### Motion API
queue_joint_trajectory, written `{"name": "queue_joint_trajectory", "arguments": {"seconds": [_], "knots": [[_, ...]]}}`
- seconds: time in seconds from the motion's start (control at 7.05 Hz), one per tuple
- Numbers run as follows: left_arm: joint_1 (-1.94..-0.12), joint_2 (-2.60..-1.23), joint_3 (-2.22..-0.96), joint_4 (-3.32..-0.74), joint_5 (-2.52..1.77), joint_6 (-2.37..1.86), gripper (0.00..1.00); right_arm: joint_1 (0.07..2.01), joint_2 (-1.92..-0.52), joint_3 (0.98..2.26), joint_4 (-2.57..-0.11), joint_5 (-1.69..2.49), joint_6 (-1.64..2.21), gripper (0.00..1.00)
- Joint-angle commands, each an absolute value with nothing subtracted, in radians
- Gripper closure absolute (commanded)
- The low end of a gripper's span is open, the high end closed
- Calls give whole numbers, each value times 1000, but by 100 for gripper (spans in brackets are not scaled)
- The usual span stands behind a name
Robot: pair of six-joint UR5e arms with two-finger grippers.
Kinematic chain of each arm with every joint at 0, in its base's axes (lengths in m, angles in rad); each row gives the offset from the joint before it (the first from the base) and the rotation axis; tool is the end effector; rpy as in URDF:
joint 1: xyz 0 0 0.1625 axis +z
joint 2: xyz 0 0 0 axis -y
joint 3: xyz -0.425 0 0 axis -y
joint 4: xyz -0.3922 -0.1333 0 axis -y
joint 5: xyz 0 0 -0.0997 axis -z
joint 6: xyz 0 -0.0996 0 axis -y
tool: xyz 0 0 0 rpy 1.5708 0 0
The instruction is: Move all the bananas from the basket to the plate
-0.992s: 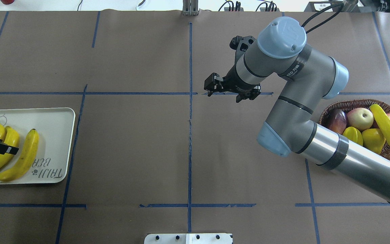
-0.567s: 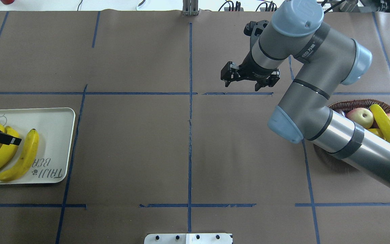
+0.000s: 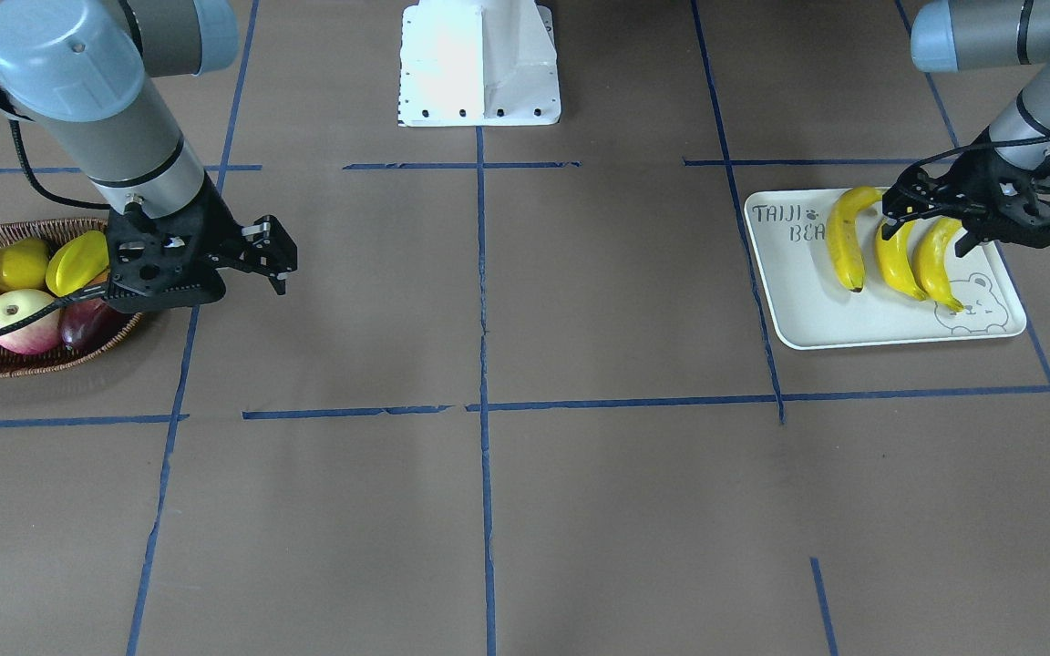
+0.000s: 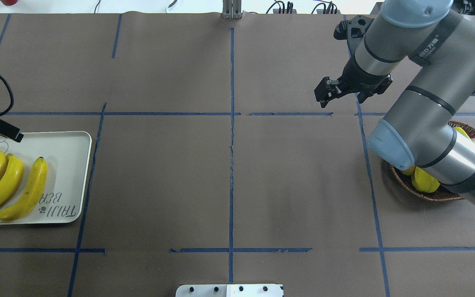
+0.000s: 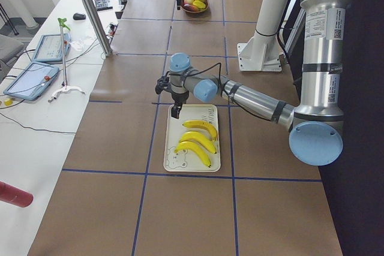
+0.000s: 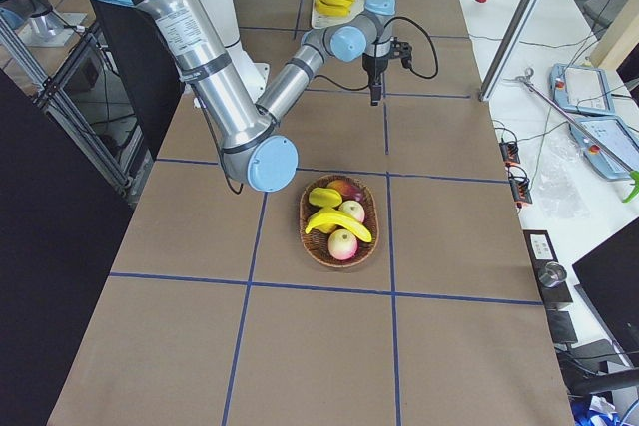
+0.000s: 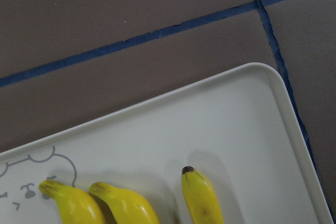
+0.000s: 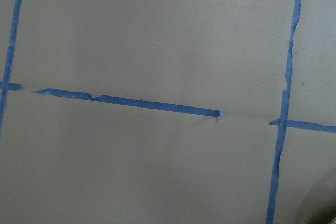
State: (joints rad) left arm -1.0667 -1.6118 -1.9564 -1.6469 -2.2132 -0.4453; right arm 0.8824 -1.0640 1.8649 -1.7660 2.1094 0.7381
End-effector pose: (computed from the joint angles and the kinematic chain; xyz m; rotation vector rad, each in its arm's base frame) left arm 0.1772 -0.4736 0.4467 0.1443 0.7816 0.2171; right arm -0.3240 -0.5233 0.2660 0.1053 -0.7808 -0.1160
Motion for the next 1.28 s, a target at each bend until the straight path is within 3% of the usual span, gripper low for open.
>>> {"name": "queue_joint_trajectory", "arguments": {"seconds": [0.0,0.43,1.13], "knots": [[-1072,-1729,-1980,-1488,-2244,-625,0,949,-1150,1914,-1767,2195,614,0],[-1048,-1759,-1983,-1520,-2252,-644,0,1101,-1282,1928,-1769,2273,361,0],[-1034,-1758,-1985,-1536,-2250,-643,0,1123,-1361,1936,-1707,2279,337,0]]}}
